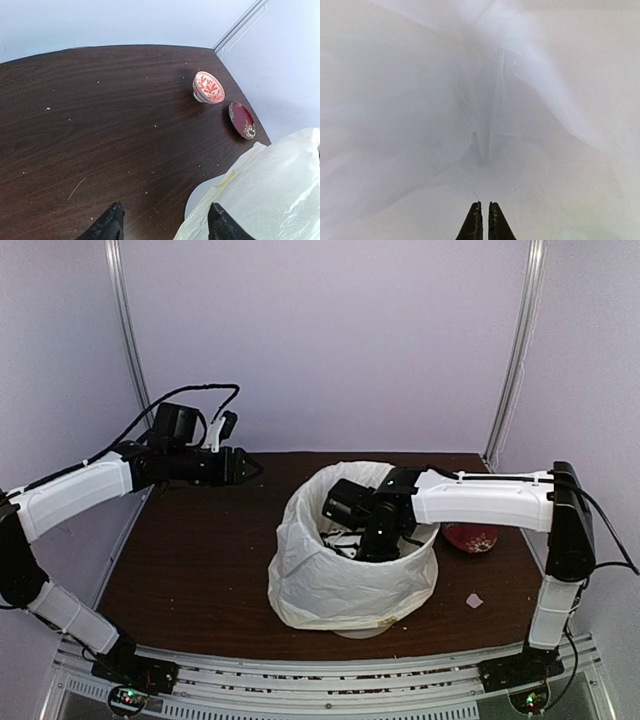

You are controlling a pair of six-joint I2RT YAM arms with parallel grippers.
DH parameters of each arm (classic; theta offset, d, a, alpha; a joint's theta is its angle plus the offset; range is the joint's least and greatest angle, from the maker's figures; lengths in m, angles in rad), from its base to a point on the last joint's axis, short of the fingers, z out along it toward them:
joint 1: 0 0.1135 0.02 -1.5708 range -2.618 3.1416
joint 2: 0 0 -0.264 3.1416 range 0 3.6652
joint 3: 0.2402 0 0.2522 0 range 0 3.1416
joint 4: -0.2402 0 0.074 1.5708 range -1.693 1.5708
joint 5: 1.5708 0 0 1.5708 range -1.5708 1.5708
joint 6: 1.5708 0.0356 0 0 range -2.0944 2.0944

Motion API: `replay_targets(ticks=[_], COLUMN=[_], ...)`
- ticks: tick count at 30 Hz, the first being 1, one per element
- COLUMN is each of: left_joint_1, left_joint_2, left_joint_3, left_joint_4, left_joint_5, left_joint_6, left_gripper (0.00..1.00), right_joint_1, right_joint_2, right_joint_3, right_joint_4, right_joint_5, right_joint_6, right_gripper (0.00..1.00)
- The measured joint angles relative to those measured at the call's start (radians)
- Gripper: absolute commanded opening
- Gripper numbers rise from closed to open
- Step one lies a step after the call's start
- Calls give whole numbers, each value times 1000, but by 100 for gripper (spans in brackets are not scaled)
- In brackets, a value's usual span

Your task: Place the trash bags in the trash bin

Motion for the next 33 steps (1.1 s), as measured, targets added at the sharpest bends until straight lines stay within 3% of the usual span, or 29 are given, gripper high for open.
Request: replay_targets(ticks=[18,30,33], left_joint_1=[-17,-207,-249], left_joint_2=[-57,-49,-15], left_joint_3=[102,332,370], left_joint_4=[-85,-165,-195], left_joint_5=[42,63,61], left_joint_6=[37,169,191], left_gripper=[54,54,57], right_joint_1=[5,-10,-34], right_joint_2=[-112,-244,-291], right_joint_3=[232,325,336], right_joint_4=[-134,-109,-78], right_joint_5=[68,71,71], right_joint_6=[61,134,163], right_gripper=[5,5,13])
